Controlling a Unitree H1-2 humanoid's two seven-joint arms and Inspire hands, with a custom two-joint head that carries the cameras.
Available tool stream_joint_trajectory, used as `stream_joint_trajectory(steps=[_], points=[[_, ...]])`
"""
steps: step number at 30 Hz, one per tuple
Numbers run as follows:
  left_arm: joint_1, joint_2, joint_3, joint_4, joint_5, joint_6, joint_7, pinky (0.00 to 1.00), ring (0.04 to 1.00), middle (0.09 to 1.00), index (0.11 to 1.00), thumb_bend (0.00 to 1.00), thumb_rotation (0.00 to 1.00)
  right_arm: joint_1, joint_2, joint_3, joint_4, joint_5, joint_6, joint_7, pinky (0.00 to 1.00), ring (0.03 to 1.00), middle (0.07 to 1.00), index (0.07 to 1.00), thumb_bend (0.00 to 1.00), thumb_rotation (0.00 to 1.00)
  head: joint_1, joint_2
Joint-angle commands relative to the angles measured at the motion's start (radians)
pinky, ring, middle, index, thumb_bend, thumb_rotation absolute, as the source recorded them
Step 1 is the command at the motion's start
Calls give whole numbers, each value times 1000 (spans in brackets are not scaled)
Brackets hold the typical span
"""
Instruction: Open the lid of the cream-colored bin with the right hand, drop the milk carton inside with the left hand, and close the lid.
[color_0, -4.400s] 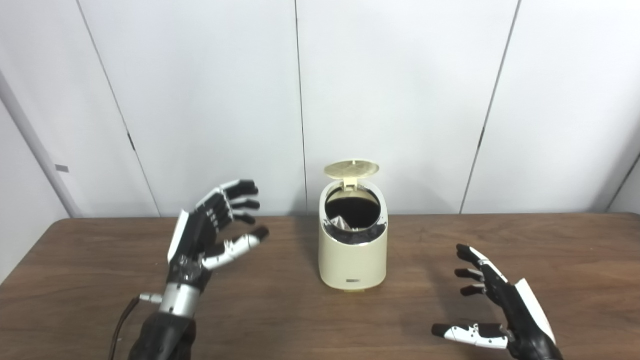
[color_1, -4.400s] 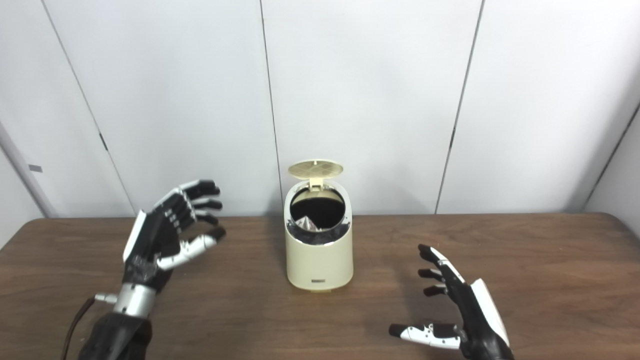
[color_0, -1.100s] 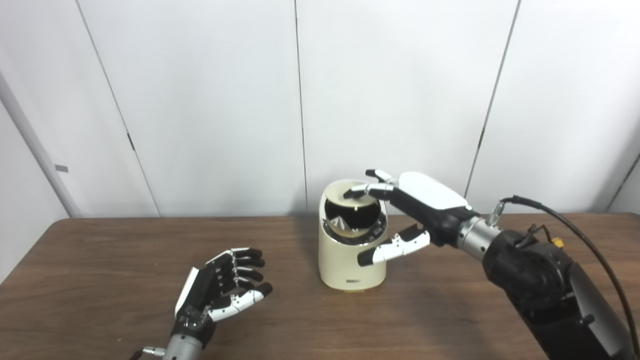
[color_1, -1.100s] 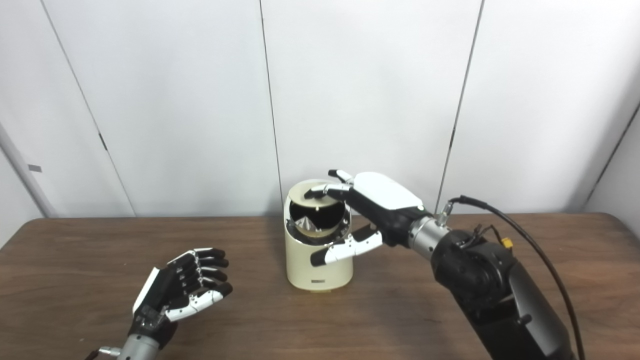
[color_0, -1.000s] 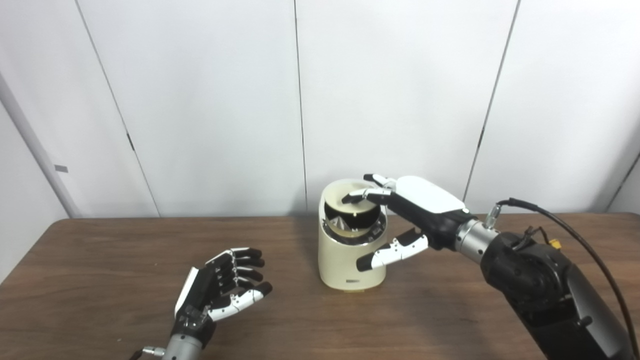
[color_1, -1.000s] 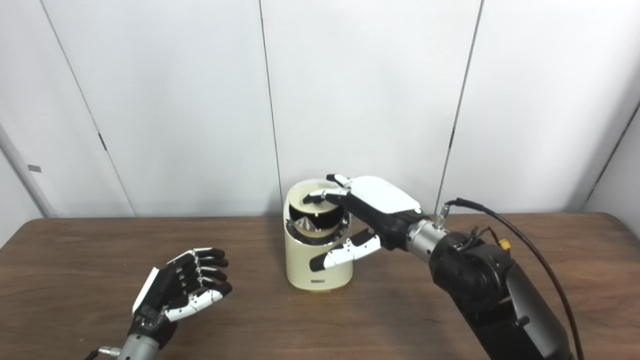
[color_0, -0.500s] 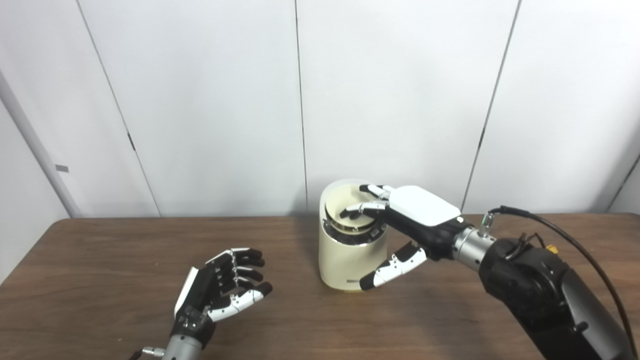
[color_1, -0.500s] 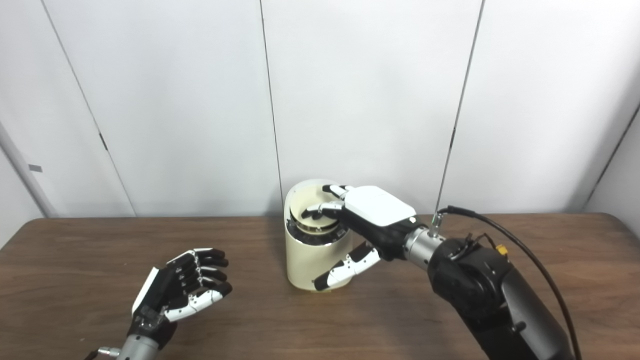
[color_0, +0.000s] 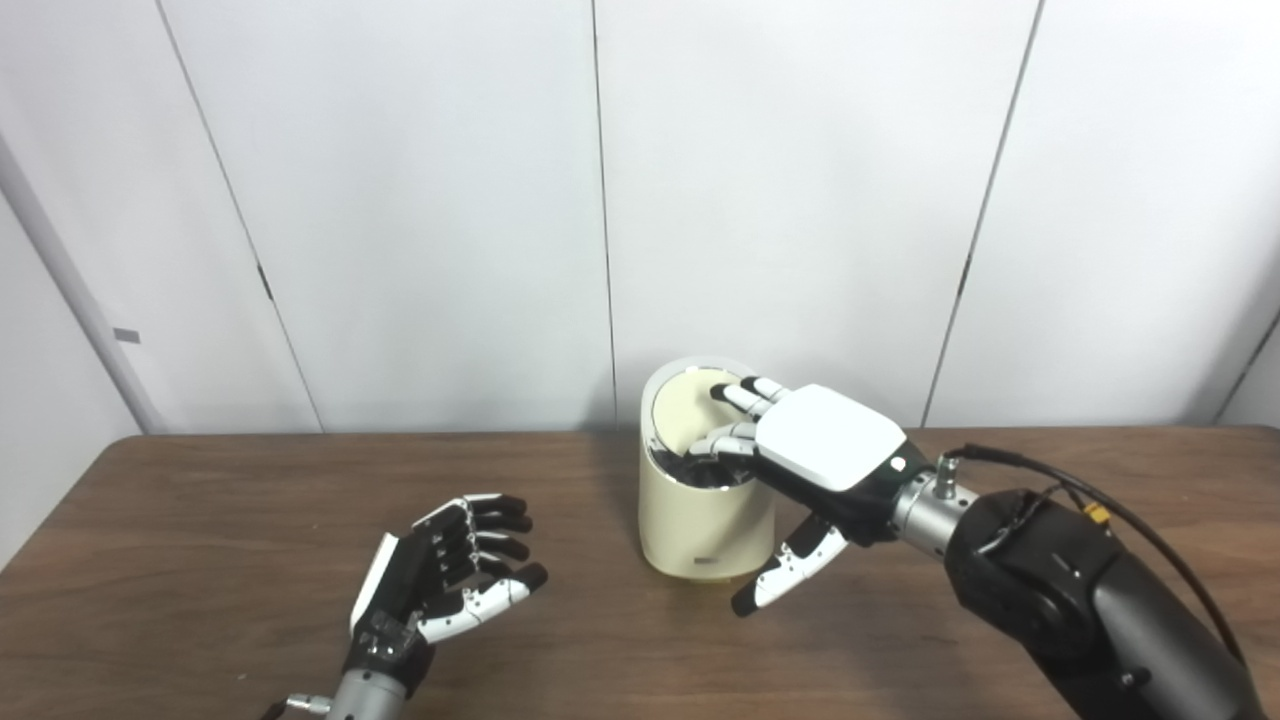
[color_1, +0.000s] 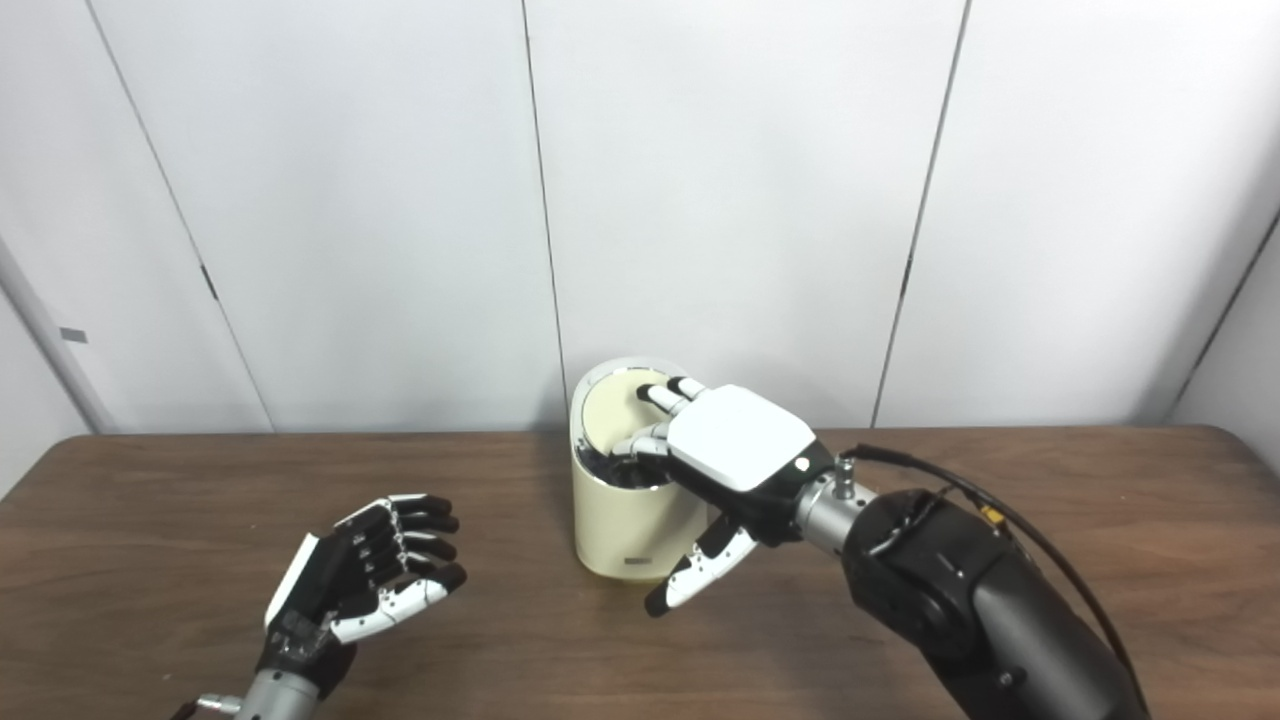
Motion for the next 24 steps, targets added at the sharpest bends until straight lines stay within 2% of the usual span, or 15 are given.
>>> stream_joint_trajectory(steps=[1, 6, 11, 17, 22, 24], points=[[-16, 6, 7, -38, -18, -15, 0, 459, 570, 649, 668, 707, 91, -11, -20, 11, 22, -53, -1, 51, 1000, 1000, 819, 826, 797, 702, 1, 2], [-14, 5, 8, -45, -16, -7, 1, 462, 574, 653, 670, 701, 79, 0, -17, 0, 27, -40, 2, 52, 1000, 1000, 818, 827, 805, 710, 3, 4], [-14, 7, 10, -46, -21, -7, -2, 460, 575, 653, 671, 708, 95, 26, 7, -76, 9, 67, -13, -48, 991, 977, 805, 815, 761, 690, 0, 3], [-20, 8, 12, -35, -30, -23, -12, 460, 574, 650, 665, 712, 100, 42, 29, -157, -24, 138, -21, -106, 1000, 1000, 863, 882, 697, 661, 2, 1], [-20, 12, 11, -38, -32, -24, -18, 458, 569, 648, 665, 696, 81, 73, 44, -221, -55, 130, -24, -186, 1000, 1000, 894, 903, 667, 602, 2, 1], [-20, 11, 12, -37, -36, -27, -20, 458, 569, 648, 665, 695, 69, 91, 53, -243, -59, 134, -22, -214, 997, 992, 890, 888, 675, 494, 2, 1]])
